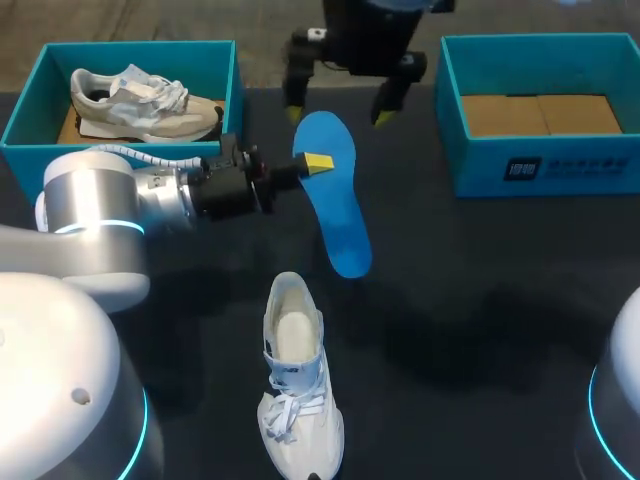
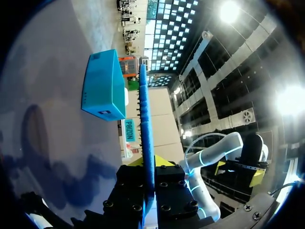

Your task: Take the shoe out of the shoebox, open the shoe tongue, remove and reinsert the insole, then place the shoe into the shoebox

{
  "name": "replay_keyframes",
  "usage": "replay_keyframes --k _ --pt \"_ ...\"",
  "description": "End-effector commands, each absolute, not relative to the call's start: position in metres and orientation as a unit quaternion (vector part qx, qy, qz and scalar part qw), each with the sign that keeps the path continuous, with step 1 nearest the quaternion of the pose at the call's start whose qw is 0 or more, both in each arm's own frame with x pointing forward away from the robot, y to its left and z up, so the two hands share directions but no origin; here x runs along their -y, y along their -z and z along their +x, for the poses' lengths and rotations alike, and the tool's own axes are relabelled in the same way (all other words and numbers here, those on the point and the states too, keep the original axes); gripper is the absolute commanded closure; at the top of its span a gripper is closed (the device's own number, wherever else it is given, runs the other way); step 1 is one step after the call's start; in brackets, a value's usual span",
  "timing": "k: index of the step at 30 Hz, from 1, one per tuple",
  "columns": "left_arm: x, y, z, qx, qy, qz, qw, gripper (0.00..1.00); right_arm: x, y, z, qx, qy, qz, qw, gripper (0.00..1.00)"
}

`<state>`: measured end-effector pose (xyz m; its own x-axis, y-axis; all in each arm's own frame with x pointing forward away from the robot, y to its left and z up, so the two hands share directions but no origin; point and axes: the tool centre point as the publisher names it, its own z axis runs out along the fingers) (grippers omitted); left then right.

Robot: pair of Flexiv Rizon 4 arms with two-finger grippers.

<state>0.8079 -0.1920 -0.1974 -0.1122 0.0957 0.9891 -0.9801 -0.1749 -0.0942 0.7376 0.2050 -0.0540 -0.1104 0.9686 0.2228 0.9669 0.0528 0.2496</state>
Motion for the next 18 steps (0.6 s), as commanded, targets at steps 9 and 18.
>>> replay_keyframes --k 9,18 --pt "0.187 0.195 0.806 0.457 -0.593 0.479 0.458 1.0 -0.18 0.069 0.741 -0.674 -0.298 0.652 -0.178 0.0" --pt "0.185 0.195 0.806 0.458 -0.594 0.475 0.46 1.0 -0.173 0.072 0.742 -0.639 -0.369 0.622 -0.261 0.0"
